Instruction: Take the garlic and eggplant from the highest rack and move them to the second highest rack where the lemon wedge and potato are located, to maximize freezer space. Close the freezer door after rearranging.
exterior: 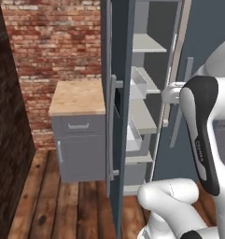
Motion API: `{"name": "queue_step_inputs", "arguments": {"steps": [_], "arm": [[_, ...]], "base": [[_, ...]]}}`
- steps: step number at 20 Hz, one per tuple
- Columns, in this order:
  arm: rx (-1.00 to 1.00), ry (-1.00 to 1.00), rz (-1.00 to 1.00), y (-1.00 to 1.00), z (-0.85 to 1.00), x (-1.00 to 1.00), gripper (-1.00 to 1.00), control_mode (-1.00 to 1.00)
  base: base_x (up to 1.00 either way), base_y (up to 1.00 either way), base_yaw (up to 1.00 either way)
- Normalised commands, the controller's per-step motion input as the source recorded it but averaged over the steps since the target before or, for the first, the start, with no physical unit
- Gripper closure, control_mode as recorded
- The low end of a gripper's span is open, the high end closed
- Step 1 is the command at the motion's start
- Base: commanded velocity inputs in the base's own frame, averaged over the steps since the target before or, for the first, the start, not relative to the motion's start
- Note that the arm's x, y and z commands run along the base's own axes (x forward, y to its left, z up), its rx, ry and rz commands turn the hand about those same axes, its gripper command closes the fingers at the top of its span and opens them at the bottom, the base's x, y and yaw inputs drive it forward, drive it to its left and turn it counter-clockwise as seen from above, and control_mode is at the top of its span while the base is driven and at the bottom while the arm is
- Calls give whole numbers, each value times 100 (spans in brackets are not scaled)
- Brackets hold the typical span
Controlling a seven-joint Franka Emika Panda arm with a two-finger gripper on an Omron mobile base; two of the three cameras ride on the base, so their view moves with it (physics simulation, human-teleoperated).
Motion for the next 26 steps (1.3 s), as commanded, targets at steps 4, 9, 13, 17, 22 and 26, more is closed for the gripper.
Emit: {"name": "queue_step_inputs", "arguments": {"steps": [4,9,13,17,22,26], "arm": [[0,0,0,0,0,0,-100,100],[0,0,0,0,0,0,-100,100],[0,0,0,0,0,0,-100,100],[-1,8,0,22,5,0,-100,-100],[-10,15,0,69,27,0,-100,-100],[-10,3,0,80,39,1,-100,-100]], "base": [[0,0,-7],[0,0,0],[0,0,0],[0,0,0],[0,0,0],[0,0,0]]}}
